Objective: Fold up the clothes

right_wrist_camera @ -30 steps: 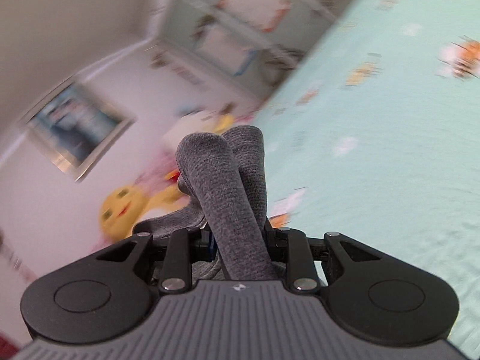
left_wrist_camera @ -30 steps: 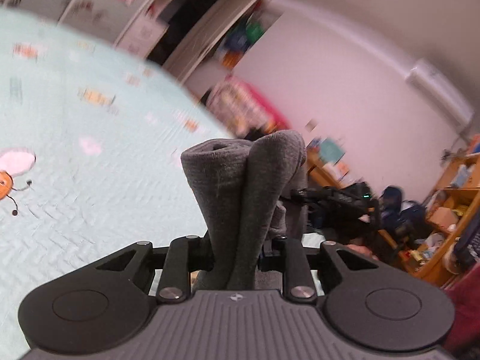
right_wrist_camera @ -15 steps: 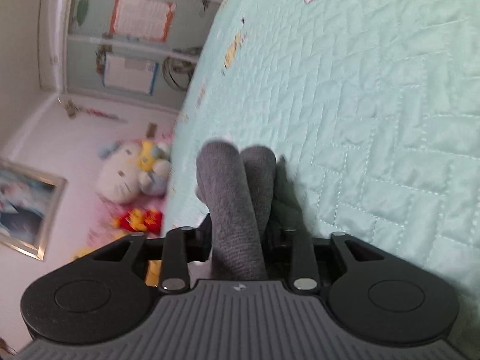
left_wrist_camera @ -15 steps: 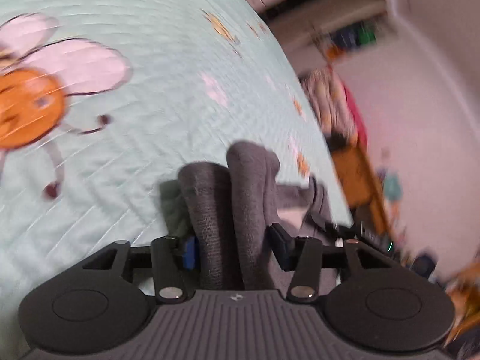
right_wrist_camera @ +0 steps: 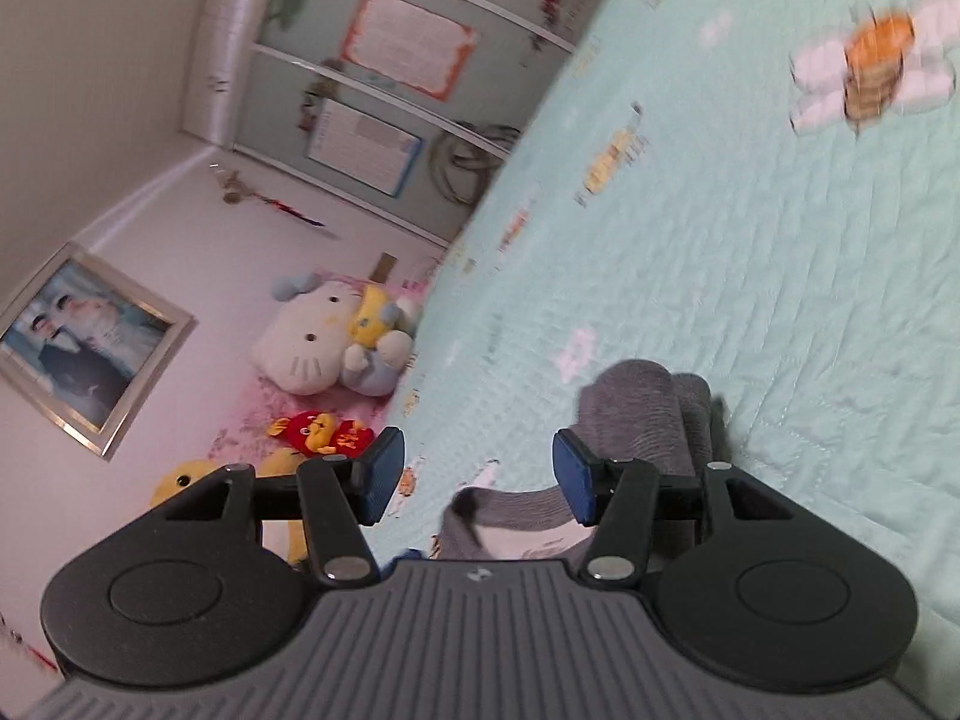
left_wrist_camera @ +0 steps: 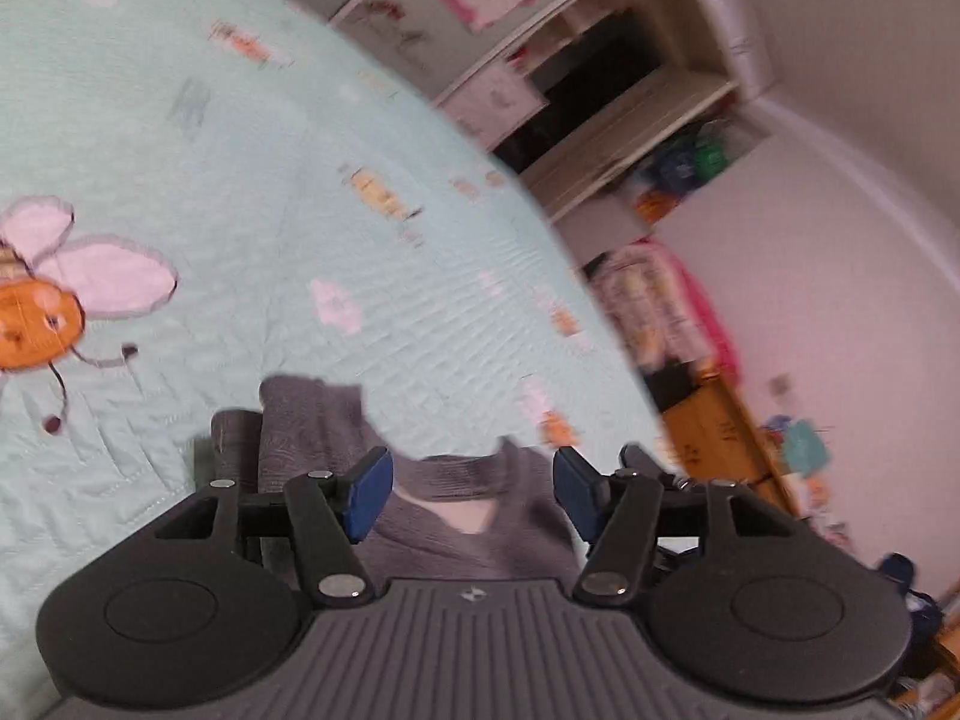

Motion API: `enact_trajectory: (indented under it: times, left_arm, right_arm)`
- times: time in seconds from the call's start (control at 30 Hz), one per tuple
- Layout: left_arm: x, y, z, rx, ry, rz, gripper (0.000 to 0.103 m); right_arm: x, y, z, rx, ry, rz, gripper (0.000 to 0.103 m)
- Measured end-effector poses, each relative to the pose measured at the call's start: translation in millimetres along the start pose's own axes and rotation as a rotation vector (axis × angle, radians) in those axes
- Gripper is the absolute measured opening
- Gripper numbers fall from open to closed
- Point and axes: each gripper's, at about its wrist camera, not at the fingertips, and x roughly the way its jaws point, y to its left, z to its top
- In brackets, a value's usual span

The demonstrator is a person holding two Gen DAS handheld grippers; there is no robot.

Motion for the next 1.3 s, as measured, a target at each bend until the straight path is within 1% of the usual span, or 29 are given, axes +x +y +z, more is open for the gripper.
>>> enact_trajectory:
  times: [0.03, 0.07, 0.1, 0.13, 0.17, 0.23, 0.27, 0.33, 0.37, 0.4, 0.43, 0.47, 0.6, 0.63, 0.67, 0.7, 0.77, 0.8, 0.83, 0.87, 0.9, 0.93, 0.97, 1.0, 1.07, 1.13, 1.17, 1.23, 1.3]
  left_arm:
    - [4, 10, -6, -0.015, 0.005, 0.034, 0.058]
    - [6, 20, -12, -0.03, 0.008, 0.06, 0.057]
    - [9, 30, -19, -0.044, 0.01, 0.087, 0.05]
    - [7, 35, -21, -0.047, 0.005, 0.091, 0.046]
    - [4, 37, -22, -0.044, -0.005, 0.085, 0.046]
    - [2, 35, -20, -0.038, -0.002, 0.08, 0.046]
    - [1, 33, -18, -0.034, 0.002, 0.079, 0.046]
    - [-8, 27, -18, -0.042, -0.009, 0.085, 0.048]
    - [-13, 24, -17, -0.048, -0.017, 0.089, 0.053]
    - [-19, 18, -19, -0.035, -0.031, 0.086, 0.06]
    - [-25, 10, -23, -0.013, -0.047, 0.081, 0.063]
    - [-34, 3, -27, 0.006, -0.06, 0.07, 0.063]
    - [-64, -20, -50, 0.05, -0.086, 0.0, 0.068]
    - [-68, -26, -59, 0.073, -0.088, -0.014, 0.072]
    - [-69, -32, -69, 0.101, -0.084, -0.006, 0.074]
    - [-65, -34, -78, 0.13, -0.064, 0.03, 0.079]
    - [-42, -27, -94, 0.155, 0.028, 0.14, 0.077]
    - [-37, -23, -99, 0.162, 0.038, 0.165, 0.076]
    - [-40, -24, -100, 0.161, 0.019, 0.165, 0.076]
    - [-48, -26, -99, 0.147, -0.008, 0.146, 0.076]
    - [-58, -28, -97, 0.128, -0.037, 0.121, 0.076]
    - [-68, -29, -95, 0.11, -0.067, 0.096, 0.077]
    - [-77, -28, -92, 0.086, -0.102, 0.082, 0.079]
    - [-85, -24, -90, 0.056, -0.137, 0.083, 0.083]
    - [-90, -9, -82, -0.008, -0.184, 0.123, 0.089]
    - [-78, 14, -76, -0.09, -0.139, 0.151, 0.09]
    - [-70, 26, -75, -0.137, -0.105, 0.148, 0.089]
    - [-54, 43, -75, -0.198, -0.065, 0.149, 0.089]
    - [-48, 50, -72, -0.231, -0.079, 0.118, 0.093]
  right_arm:
    - [12, -12, 1, 0.04, 0.016, -0.032, 0.055]
    - [19, -18, 0, 0.04, 0.025, -0.073, 0.052]
    - [27, -24, -1, 0.041, 0.035, -0.115, 0.024]
    - [34, -30, -3, 0.041, 0.043, -0.157, 0.008]
    - [35, -34, -3, 0.048, 0.037, -0.191, 0.0]
    - [32, -41, -2, 0.099, 0.031, -0.151, 0.0]
    - [24, -38, -7, 0.092, 0.029, -0.135, 0.0]
    - [8, -31, -15, 0.078, 0.026, -0.105, 0.007]
    - [1, -28, -19, 0.07, 0.024, -0.089, 0.026]
    - [-7, -25, -23, 0.063, 0.022, -0.074, 0.048]
    - [-15, -21, -27, 0.056, 0.021, -0.058, 0.055]
    - [-22, -18, -31, 0.049, 0.019, -0.043, 0.057]
    - [-53, -5, -48, 0.02, 0.012, 0.019, 0.057]
    - [-61, -2, -52, 0.013, 0.01, 0.035, 0.057]
    - [-69, 1, -56, 0.006, 0.008, 0.05, 0.057]
    - [-75, 4, -60, 0.0, 0.009, 0.061, 0.057]
    - [-64, -4, -74, 0.015, 0.071, -0.023, 0.054]
    - [-59, -12, -78, 0.019, 0.099, -0.062, 0.041]
    - [-61, -14, -79, 0.004, 0.092, -0.078, 0.035]
    - [-67, -11, -77, -0.001, 0.078, -0.06, 0.038]
    - [-74, -8, -76, -0.006, 0.061, -0.04, 0.05]
    - [-84, -5, -73, -0.004, 0.032, 0.0, 0.057]
    - [-93, -3, -71, -0.008, -0.002, 0.011, 0.067]
    - [-102, -2, -68, -0.014, -0.034, 0.017, 0.071]
    - [-113, -3, -58, -0.062, -0.052, -0.065, 0.072]
    - [-111, -15, -54, -0.08, -0.005, -0.157, 0.072]
    - [-105, -24, -51, -0.061, 0.043, -0.174, 0.073]
    - [-91, -33, -49, -0.055, 0.086, -0.155, 0.073]
    - [-80, -32, -43, -0.063, 0.139, -0.117, 0.073]
